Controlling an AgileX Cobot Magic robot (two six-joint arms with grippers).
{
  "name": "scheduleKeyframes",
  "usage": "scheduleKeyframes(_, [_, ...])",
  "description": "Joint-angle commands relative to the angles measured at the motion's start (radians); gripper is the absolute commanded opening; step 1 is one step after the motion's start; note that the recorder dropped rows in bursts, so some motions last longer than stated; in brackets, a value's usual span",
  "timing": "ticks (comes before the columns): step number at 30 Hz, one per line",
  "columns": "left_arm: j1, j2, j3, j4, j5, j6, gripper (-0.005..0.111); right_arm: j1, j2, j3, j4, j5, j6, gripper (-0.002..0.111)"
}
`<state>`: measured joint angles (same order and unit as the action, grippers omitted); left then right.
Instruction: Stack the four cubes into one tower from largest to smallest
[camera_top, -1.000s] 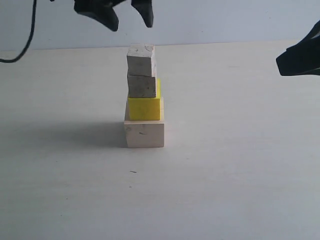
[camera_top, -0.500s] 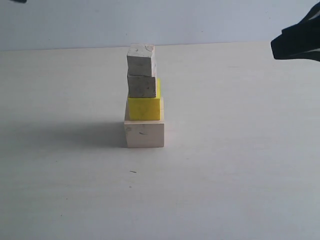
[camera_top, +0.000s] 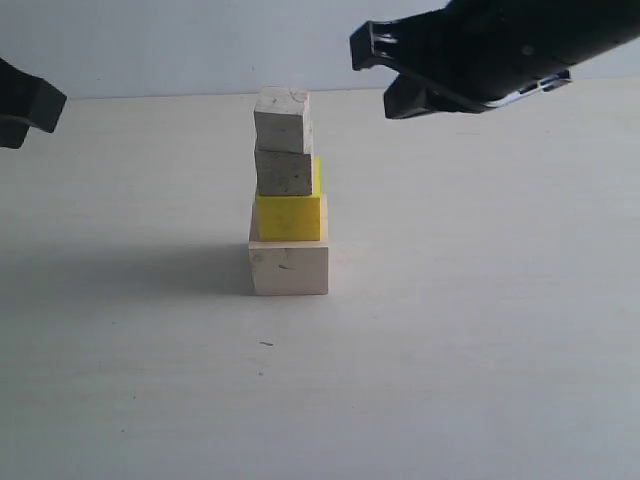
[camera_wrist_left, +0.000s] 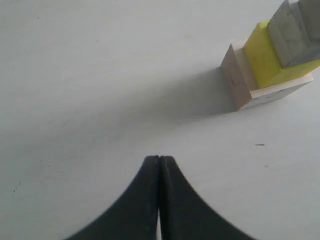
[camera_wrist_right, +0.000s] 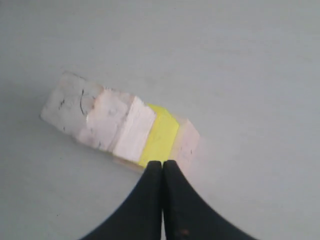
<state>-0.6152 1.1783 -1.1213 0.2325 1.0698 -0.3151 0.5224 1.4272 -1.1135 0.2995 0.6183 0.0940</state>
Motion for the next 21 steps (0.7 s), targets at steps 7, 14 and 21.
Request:
scheduleKeyframes(7, [0.002, -0.016, 0.008, -0.070, -0.023, 0.061, 0.000, 0.000, 0.180, -0.188, 0.070, 0.038, -0.029, 0.000])
scheduleKeyframes(14, [0.002, -0.016, 0.013, -0.070, -0.025, 0.061, 0.000, 0.000, 0.228, -0.220, 0.152, 0.066, -0.061, 0.000])
scheduleKeyframes(21, [0.002, -0.016, 0.013, -0.070, -0.025, 0.061, 0.000, 0.000, 0.238, -0.220, 0.153, 0.079, -0.065, 0.000])
